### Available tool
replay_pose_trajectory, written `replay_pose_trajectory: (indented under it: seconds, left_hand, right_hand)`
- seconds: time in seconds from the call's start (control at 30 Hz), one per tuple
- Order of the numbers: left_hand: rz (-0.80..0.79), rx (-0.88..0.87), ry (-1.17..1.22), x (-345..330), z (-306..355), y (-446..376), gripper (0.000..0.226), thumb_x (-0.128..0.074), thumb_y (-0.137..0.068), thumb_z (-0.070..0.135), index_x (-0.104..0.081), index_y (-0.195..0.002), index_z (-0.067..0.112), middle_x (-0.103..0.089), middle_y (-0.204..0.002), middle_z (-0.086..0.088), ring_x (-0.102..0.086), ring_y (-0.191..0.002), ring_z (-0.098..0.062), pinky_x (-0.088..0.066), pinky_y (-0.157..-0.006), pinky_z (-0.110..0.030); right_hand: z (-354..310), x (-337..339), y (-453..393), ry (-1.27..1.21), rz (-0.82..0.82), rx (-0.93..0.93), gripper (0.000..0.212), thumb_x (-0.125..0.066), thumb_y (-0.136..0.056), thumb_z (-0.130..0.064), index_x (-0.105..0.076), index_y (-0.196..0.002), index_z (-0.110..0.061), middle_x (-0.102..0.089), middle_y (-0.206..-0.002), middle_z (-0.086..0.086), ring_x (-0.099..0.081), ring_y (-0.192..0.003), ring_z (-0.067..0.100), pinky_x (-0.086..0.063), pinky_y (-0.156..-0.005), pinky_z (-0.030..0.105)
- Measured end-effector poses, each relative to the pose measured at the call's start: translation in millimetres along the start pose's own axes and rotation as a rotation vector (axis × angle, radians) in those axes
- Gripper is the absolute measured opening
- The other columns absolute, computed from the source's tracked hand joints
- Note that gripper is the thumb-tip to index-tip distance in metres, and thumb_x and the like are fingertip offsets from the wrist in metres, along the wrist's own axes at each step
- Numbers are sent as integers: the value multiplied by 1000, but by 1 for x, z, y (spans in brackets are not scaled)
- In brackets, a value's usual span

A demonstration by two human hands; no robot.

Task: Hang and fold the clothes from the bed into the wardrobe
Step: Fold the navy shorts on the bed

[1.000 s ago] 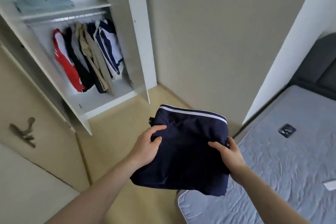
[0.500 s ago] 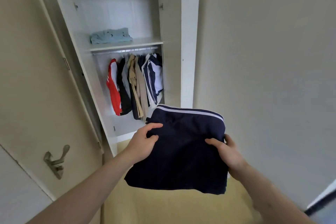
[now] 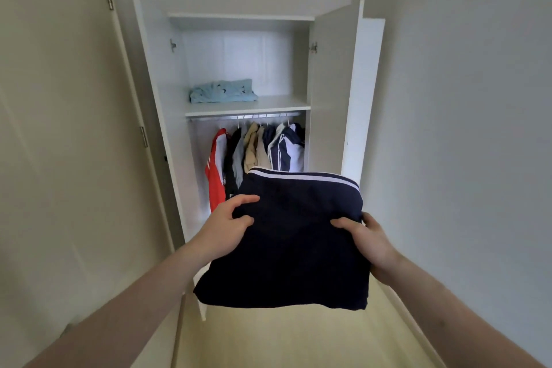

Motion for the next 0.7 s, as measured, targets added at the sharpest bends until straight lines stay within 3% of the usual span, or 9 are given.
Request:
replay_pose_trajectory:
  seconds: [0.13,0.3,0.47,0.57,0.7]
  left_hand:
    - [15,-11,-13,34,-9,-73,49,-58,-96,5,-63,-135,33,-59,-131,15,-58,-109,2,-43,-83,-7]
    - [38,-18,-37,78,-14,-172,48,-60,-93,7,-66,-131,35,-57,-135,9,-55,-123,-14,-46,-103,-26]
    - [60,-59,-93,111,-20,-253,50,-63,-70,33,-67,-112,60,-37,-161,1,-45,-142,-21,-42,-116,-44]
    - [78,-60,-73,120,-12,-292,48,-66,-77,26,-68,-117,53,-47,-153,0,-49,-138,-20,-41,-116,-42]
    - [99,-72,-47,126,-17,-353,49,-62,-89,4,-68,-129,31,-62,-134,5,-60,-119,-11,-48,-102,-26]
  right_hand:
    - [-26,-35,-70,18,-11,34,62,-84,-76,-34,-58,-131,-22,-72,-120,0,-73,-105,25,-58,-96,47]
    - [-65,-81,-158,22,-10,73,63,-82,-80,-34,-54,-134,-20,-71,-121,1,-72,-105,24,-58,-96,46]
    - [-95,-111,-227,-18,5,107,58,-81,-83,-29,-53,-133,-17,-69,-121,2,-71,-104,24,-59,-88,40]
    - [-113,-123,-267,-27,6,122,59,-80,-83,-29,-53,-134,-16,-69,-121,2,-71,-104,24,-59,-85,39]
    - [-132,-136,-326,-33,-7,134,55,-79,-86,-27,-52,-132,-17,-69,-119,2,-70,-101,21,-56,-73,32]
Point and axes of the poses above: each hand's wrist, its own y-axis away from the middle knuckle, its own x-axis out of the back of the hand, z = x × y, the point moved 3 cm from there along -y, towards the middle knuckle
